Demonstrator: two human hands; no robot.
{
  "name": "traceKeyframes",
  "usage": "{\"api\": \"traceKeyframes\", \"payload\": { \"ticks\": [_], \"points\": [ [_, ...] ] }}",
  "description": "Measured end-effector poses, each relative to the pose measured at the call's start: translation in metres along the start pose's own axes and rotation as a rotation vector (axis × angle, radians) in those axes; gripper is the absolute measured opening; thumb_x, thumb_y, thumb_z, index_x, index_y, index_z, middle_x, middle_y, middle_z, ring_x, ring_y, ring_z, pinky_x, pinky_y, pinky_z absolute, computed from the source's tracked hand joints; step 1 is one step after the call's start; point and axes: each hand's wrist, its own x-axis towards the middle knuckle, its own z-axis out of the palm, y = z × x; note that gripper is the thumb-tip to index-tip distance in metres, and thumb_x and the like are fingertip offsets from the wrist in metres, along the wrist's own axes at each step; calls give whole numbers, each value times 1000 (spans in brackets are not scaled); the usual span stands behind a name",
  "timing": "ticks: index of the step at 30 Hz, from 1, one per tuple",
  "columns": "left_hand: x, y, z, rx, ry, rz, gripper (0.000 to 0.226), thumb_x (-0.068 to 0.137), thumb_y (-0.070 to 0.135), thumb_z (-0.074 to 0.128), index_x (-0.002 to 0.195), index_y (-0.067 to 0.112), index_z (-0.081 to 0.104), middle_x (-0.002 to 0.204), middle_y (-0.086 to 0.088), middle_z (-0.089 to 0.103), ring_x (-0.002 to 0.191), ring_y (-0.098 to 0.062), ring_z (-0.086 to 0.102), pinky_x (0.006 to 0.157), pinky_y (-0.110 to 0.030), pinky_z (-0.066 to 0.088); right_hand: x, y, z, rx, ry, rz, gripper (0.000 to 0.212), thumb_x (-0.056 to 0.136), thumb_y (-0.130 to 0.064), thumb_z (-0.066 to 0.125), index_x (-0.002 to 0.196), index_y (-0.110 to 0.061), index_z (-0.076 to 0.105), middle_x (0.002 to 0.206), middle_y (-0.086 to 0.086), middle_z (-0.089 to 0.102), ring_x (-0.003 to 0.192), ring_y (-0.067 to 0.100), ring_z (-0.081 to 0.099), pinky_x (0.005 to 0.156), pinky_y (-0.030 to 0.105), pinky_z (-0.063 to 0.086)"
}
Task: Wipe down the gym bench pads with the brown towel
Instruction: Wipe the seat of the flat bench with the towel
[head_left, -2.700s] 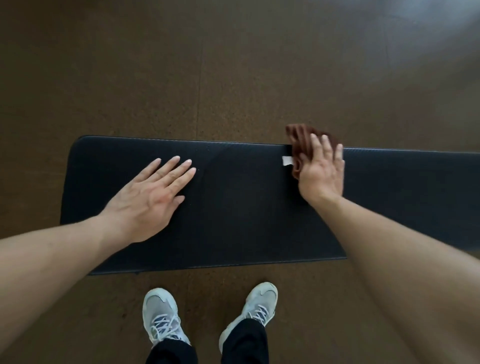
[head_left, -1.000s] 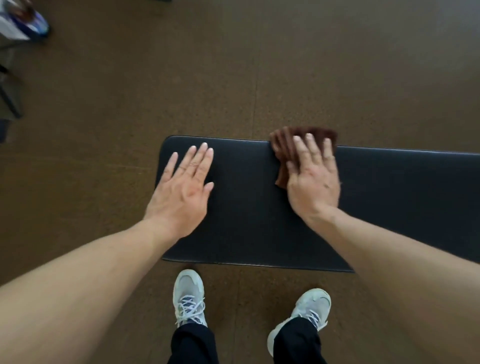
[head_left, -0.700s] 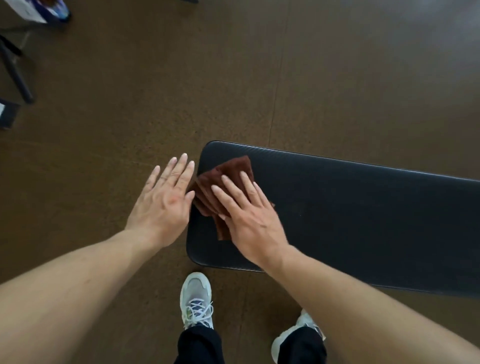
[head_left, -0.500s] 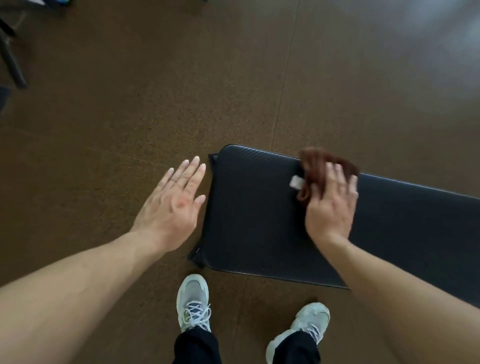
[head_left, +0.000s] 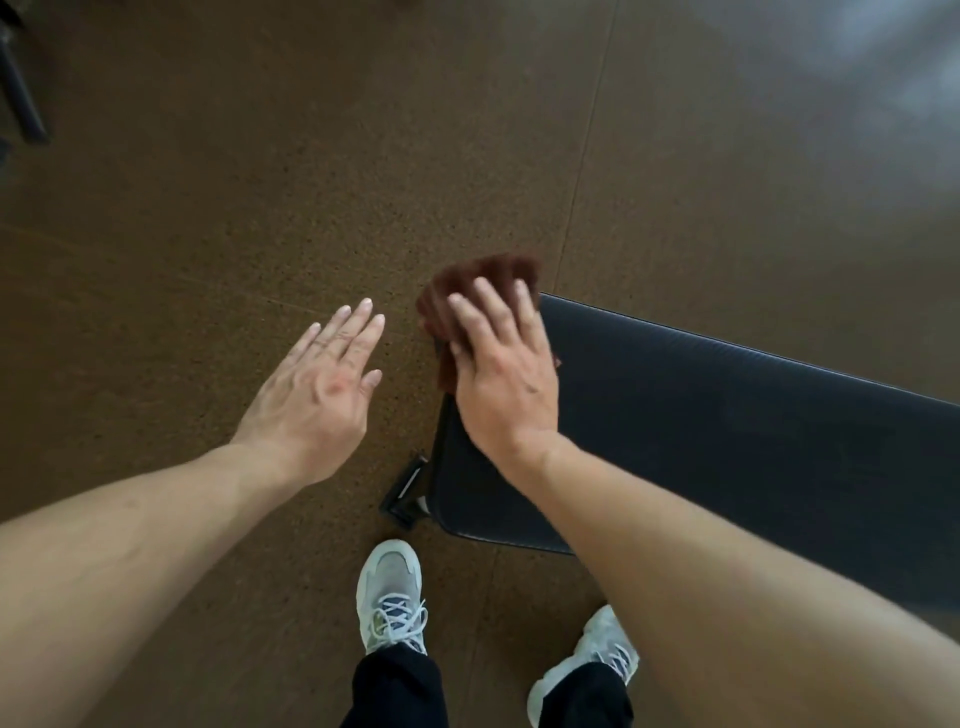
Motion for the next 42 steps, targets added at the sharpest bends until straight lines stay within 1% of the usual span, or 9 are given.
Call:
{"api": "traceKeyframes", "payload": {
  "ticks": [4, 15, 18, 21, 25, 32, 34, 38, 42],
  "points": [
    [3, 2, -9, 74, -3, 113, 57, 105, 35, 16, 160, 21, 10, 168, 6, 1, 154, -6, -5, 127, -35, 5, -63, -3, 4, -49, -119, -254, 46, 100, -27, 57, 146, -24, 57, 161, 1, 46, 159, 31, 20, 129, 51, 17],
    [5, 95, 30, 195, -110, 414, 58, 105, 37, 18, 160, 17, 19, 169, 0, 10, 156, -11, 1, 126, -41, 15, -149, 69, -17, -151, -274, -480, 62, 99, -30, 49, 159, -29, 35, 170, 1, 28, 161, 29, 4, 131, 47, 7],
    [8, 136, 46, 127, -89, 358, 61, 104, 43, 18, 160, 17, 17, 169, 2, 9, 155, -10, -1, 127, -39, 10, -156, 122, -40, -64, -171, -286, 57, 98, -27, 48, 154, -26, 46, 165, 0, 40, 160, 29, 17, 130, 50, 16],
    [10, 164, 59, 132, -89, 317, 60, 106, 42, 23, 160, 18, 14, 169, 2, 6, 155, -11, -3, 127, -37, 6, -161, 187, -67, -8, 26, 157, 52, 99, -26, 43, 151, -24, 50, 162, -1, 44, 158, 31, 22, 125, 54, 26],
    [3, 182, 76, 225, -185, 273, 62, 105, 47, 21, 160, 22, 4, 168, 3, -7, 154, -13, -16, 127, -38, -1, -197, 261, -106, 41, 166, 674, 51, 106, -21, 42, 158, -25, 40, 169, -3, 30, 160, 25, 10, 130, 48, 15],
    [-18, 175, 95, 280, -129, 326, 62, 106, 45, 24, 160, 16, 13, 168, -3, 0, 155, -19, -8, 127, -43, 6, -239, 223, -79, 43, 320, 915, 50, 109, -28, 45, 158, -22, 39, 168, 2, 33, 160, 30, 11, 128, 47, 17],
    [-24, 163, 93, 277, -152, 379, 61, 104, 43, 22, 159, 16, 18, 168, -2, 5, 156, -18, -5, 127, -43, 10, -236, 180, -54, 49, 335, 829, 49, 108, -29, 46, 156, -20, 43, 166, 4, 36, 159, 33, 15, 127, 51, 22],
    [-34, 131, 74, 242, -97, 441, 58, 101, 26, 32, 157, 12, 27, 167, -3, 20, 156, -17, 6, 126, -43, 14, -217, 83, -5, 32, 197, 388, 54, 96, -22, 59, 149, -24, 51, 162, 2, 44, 156, 35, 25, 124, 53, 26],
    [-38, 95, 40, 122, 28, 160, 59, 102, 21, 29, 160, 13, 20, 168, 0, 12, 155, -9, 0, 127, -36, 3, -181, 12, 7, -13, -148, -63, 66, 96, -23, 49, 160, -29, 31, 171, 0, 25, 161, 33, 4, 130, 52, 9]
  ]
}}
